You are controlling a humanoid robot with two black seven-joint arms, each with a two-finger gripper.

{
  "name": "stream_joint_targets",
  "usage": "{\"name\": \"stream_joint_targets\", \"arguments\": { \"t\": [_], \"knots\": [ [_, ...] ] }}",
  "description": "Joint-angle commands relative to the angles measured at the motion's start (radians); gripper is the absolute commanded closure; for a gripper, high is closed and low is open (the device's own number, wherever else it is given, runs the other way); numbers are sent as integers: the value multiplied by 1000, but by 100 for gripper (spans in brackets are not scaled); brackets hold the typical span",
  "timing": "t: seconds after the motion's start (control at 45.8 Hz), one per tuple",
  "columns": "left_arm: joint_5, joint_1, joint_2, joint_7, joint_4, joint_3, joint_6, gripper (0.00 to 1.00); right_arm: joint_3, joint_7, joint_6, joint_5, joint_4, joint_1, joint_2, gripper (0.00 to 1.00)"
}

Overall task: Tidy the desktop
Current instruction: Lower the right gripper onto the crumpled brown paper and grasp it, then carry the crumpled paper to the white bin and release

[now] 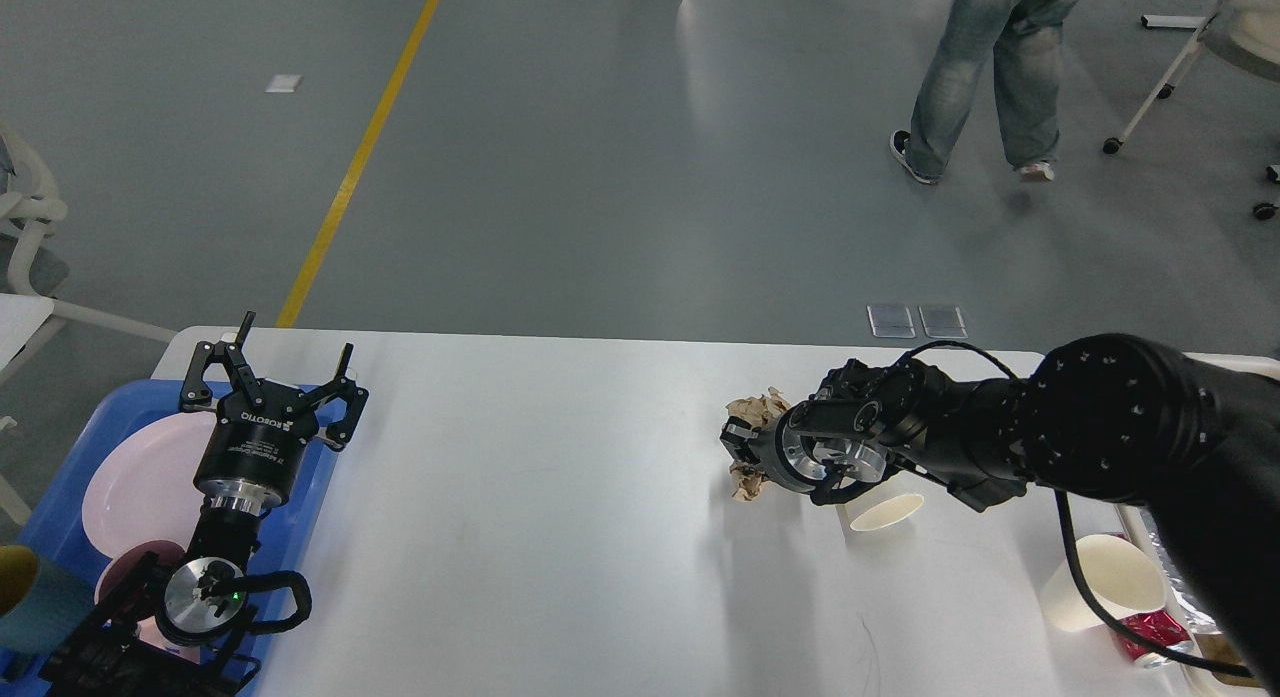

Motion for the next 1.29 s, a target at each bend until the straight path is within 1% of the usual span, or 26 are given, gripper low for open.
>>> {"name": "stream_joint_targets", "arguments": {
  "t": [0.0,0.087,0.197,0.306,0.437,0.503,0.525,0.568,0.678,0.699,0.721,0.809,1.071,1.202,1.268],
  "knots": [
    [0,0,0,0,0,0,0,4,-9,0,22,0,170,153,-74,100],
    [0,0,0,0,0,0,0,4,-17,3,89,0,305,286,-149,100],
    [0,0,0,0,0,0,0,4,-63,3,249,-11,418,451,-226,100],
    [0,0,0,0,0,1,0,4,-176,6,385,-18,512,622,-236,100],
    [0,0,0,0,0,0,0,4,-294,15,491,-97,622,782,-249,100],
    [0,0,0,0,1,0,0,4,-334,35,525,-123,676,854,-270,100],
    [0,0,0,-2,0,0,0,4,-351,46,531,-123,696,880,-279,100],
    [0,0,0,-2,0,0,0,4,-394,87,536,-124,739,935,-293,100],
    [0,0,0,-2,0,0,0,4,-526,239,536,-126,803,1041,-287,100],
    [0,0,0,-2,0,0,0,4,-550,262,534,-126,810,1054,-286,100],
    [-1,0,0,-2,0,0,2,4,-564,271,533,-126,813,1058,-284,100],
    [0,0,0,-2,0,0,0,4,-584,261,531,-126,813,1063,-276,100],
    [0,0,0,-2,0,1,0,4,-607,261,524,-127,804,1063,-289,100],
    [0,0,0,-2,0,1,0,4,-710,261,516,-133,736,1042,-354,100],
    [0,0,0,-2,0,1,0,4,-748,261,505,-150,675,991,-413,100]
  ]
}}
